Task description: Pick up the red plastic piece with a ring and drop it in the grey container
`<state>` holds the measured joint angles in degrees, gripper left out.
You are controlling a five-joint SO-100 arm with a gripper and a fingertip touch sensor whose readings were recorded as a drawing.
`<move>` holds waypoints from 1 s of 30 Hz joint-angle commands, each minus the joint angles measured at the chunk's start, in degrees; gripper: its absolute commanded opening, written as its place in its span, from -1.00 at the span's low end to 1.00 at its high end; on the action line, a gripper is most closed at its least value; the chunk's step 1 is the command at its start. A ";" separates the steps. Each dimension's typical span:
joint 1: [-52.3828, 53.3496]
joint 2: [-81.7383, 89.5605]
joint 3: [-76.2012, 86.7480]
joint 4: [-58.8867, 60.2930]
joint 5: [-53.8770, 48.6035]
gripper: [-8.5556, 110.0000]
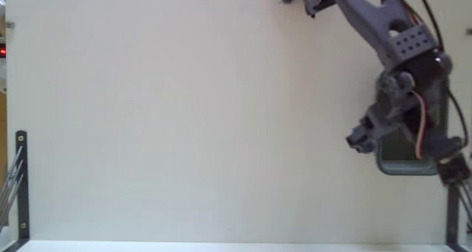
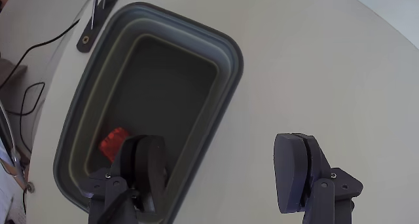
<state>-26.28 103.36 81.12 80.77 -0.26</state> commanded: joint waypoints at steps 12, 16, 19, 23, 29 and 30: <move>9.09 16.23 11.07 1.07 0.26 1.00; 11.41 19.27 14.09 1.09 0.26 1.00; 13.25 21.68 16.48 1.10 0.26 1.00; 15.68 24.86 19.64 1.12 0.26 1.00; 19.00 29.21 23.96 1.14 0.26 1.00; 19.39 29.72 24.46 1.14 0.26 1.00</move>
<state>-8.09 128.58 104.94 80.86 -0.18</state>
